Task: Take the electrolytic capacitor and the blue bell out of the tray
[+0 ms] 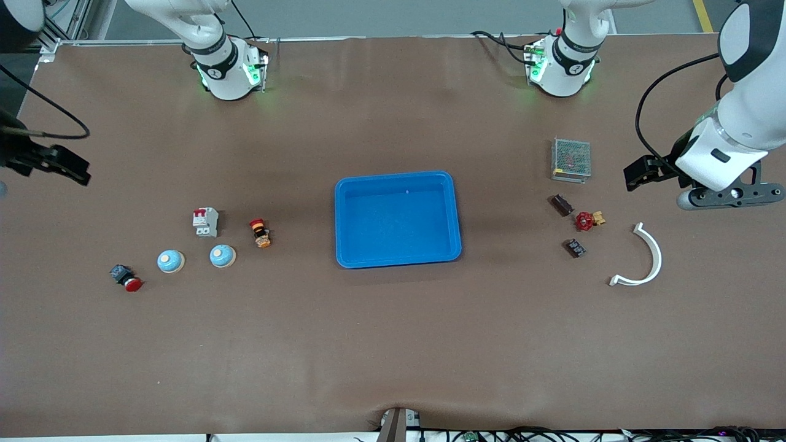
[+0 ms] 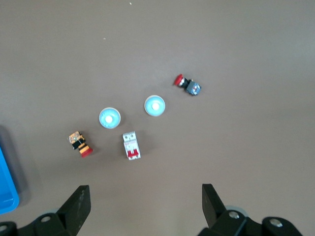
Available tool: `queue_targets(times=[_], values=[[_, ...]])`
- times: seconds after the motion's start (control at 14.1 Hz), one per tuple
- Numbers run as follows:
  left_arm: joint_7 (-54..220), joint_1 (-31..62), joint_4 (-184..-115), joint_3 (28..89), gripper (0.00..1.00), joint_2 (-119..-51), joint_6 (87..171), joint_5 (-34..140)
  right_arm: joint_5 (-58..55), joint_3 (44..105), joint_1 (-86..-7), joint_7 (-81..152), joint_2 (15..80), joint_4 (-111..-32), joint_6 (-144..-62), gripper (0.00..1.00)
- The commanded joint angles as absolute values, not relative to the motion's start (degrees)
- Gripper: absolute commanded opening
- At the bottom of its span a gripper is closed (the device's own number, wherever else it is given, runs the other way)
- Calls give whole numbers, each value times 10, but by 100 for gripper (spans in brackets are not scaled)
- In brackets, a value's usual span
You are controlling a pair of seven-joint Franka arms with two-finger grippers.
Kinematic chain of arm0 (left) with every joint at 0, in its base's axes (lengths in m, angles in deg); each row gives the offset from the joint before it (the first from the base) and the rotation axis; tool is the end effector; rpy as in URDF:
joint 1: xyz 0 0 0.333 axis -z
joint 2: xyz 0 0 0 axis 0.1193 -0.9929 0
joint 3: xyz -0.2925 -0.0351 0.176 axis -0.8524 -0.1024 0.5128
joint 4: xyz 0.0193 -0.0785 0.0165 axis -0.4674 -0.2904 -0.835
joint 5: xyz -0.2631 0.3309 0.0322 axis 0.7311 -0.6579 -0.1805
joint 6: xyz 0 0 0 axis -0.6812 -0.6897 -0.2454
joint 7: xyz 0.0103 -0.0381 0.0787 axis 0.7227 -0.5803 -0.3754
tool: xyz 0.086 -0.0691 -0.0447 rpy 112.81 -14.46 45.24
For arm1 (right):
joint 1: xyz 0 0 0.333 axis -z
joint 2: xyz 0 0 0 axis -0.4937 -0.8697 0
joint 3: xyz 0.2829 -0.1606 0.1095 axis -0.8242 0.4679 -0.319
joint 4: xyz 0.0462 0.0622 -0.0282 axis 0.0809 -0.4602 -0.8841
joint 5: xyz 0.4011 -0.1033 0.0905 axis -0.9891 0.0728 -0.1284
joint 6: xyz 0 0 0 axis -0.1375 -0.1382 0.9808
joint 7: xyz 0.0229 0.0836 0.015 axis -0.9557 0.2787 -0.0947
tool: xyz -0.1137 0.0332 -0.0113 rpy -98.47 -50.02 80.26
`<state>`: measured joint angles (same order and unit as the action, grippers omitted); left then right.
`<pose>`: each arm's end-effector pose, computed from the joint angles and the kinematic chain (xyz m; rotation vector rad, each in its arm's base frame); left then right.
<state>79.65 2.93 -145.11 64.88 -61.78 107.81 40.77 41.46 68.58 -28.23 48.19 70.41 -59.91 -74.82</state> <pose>0.5998 -0.0736 0.5727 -3.0943 -0.0534 0.0529 0.5865 -0.0238 0.6519 3.0266 -0.2390 -0.0186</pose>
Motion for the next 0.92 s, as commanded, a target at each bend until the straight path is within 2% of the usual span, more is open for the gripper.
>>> queue_targets(times=[0.0,0.14,0.85], values=[[802,32,-1436,649,100,-622,1081,412,383,676,-239,432,727,-589,-716,100],[804,31,-1436,648,100,-621,1078,412,376,681,-233,414,727,-556,-682,100],[829,25,-1403,649,100,-617,1062,412,355,685,-220,417,725,-538,-696,100]])
